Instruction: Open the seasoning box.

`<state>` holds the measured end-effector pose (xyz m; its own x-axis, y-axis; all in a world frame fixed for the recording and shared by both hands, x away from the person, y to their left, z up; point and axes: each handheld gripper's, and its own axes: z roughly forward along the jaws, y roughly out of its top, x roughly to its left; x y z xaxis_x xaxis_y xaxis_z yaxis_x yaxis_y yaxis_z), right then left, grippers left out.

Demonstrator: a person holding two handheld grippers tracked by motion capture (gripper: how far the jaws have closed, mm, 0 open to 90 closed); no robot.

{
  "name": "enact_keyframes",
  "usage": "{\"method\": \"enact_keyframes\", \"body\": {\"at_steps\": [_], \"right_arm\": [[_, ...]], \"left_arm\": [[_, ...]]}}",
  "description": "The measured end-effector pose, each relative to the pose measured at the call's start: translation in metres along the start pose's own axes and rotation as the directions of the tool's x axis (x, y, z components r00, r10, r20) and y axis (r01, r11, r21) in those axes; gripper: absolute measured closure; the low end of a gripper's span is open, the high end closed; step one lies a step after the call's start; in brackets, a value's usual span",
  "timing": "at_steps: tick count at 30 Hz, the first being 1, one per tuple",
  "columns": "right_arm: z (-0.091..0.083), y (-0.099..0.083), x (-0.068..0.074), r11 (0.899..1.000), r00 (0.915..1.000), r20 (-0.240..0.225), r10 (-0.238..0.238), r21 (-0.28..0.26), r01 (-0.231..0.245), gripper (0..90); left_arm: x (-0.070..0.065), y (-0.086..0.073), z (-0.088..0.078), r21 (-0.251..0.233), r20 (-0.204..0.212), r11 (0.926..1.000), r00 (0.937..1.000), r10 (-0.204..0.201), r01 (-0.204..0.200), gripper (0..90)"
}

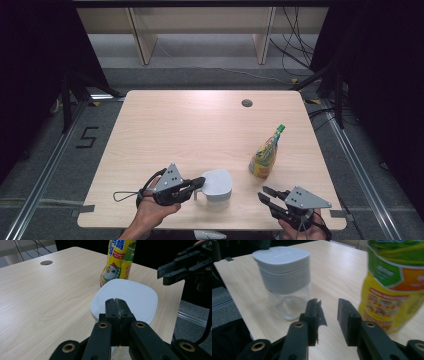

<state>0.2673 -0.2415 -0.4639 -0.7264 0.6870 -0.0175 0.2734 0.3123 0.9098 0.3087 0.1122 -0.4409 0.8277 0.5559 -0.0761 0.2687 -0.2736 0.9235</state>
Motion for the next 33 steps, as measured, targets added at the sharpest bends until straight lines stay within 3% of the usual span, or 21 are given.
{"method": "enact_keyframes", "body": {"at_steps": [3, 5, 7, 12, 17, 19, 20, 23, 28, 31, 33], "right_arm": [[0.006, 0.005, 0.005, 0.998, 0.9984, -0.021, -0.053, -0.027, 0.053, 77.4], [0.009, 0.008, 0.01, 0.999, 0.999, -0.03, -0.033, -0.018, 0.032, 80.5], [0.014, 0.01, 0.012, 0.999, 0.9979, -0.044, -0.048, -0.018, 0.047, 83.6], [0.024, 0.014, 0.012, 0.997, 0.9955, -0.064, -0.069, -0.023, 0.068, 88.7], [0.03, 0.017, 0.011, 0.997, 0.9946, -0.07, -0.077, -0.029, 0.075, 90.0], [0.032, 0.017, 0.01, 0.997, 0.9945, -0.076, -0.071, -0.029, 0.069, 90.0], [0.032, 0.017, 0.012, 0.999, 0.9967, -0.064, -0.049, -0.024, 0.047, 90.0], [0.035, 0.018, 0.008, 0.997, 0.9942, -0.072, -0.079, -0.024, 0.078, 90.0], [0.037, 0.018, 0.009, 0.996, 0.9937, -0.071, -0.087, -0.022, 0.086, 90.0], [0.036, 0.019, 0.012, 0.998, 0.9957, -0.068, -0.062, -0.014, 0.061, 90.0], [0.038, 0.019, 0.01, 0.997, 0.994, -0.073, -0.081, -0.019, 0.079, 90.0]], "left_arm": [[0.001, 0.0, 0.0, -0.004, 0.003, 1.0, 1.0, -0.001, 0.001, 88.7], [0.0, -0.001, 0.0, -0.007, 0.002, 1.0, 1.0, -0.006, 0.006, 88.7], [0.0, -0.001, -0.001, -0.007, 0.004, 0.9999, 1.0, 0.008, -0.008, 88.7], [0.0, -0.002, -0.001, -0.013, 0.003, 0.9998, 0.9999, -0.013, 0.013, 88.7], [-0.001, -0.003, -0.001, -0.026, -0.002, 0.9996, 0.9999, -0.012, 0.012, 88.9], [0.0, -0.003, -0.001, -0.022, 0.0, 0.9997, 1.0, 0.002, -0.002, 88.9], [-0.001, -0.003, -0.001, -0.025, -0.001, 0.9996, 0.9999, -0.014, 0.014, 88.9], [-0.001, -0.004, -0.001, -0.03, -0.005, 0.9993, 0.9997, -0.022, 0.022, 88.9], [-0.002, -0.005, -0.003, -0.03, -0.024, 0.9995, 0.9997, -0.007, 0.006, 88.9], [-0.003, -0.006, -0.003, -0.039, -0.02, 0.999, 0.9995, -0.023, 0.022, 88.9], [-0.003, -0.007, -0.004, -0.04, -0.025, 0.9989, 0.9993, -0.027, 0.026, 88.9]]}}
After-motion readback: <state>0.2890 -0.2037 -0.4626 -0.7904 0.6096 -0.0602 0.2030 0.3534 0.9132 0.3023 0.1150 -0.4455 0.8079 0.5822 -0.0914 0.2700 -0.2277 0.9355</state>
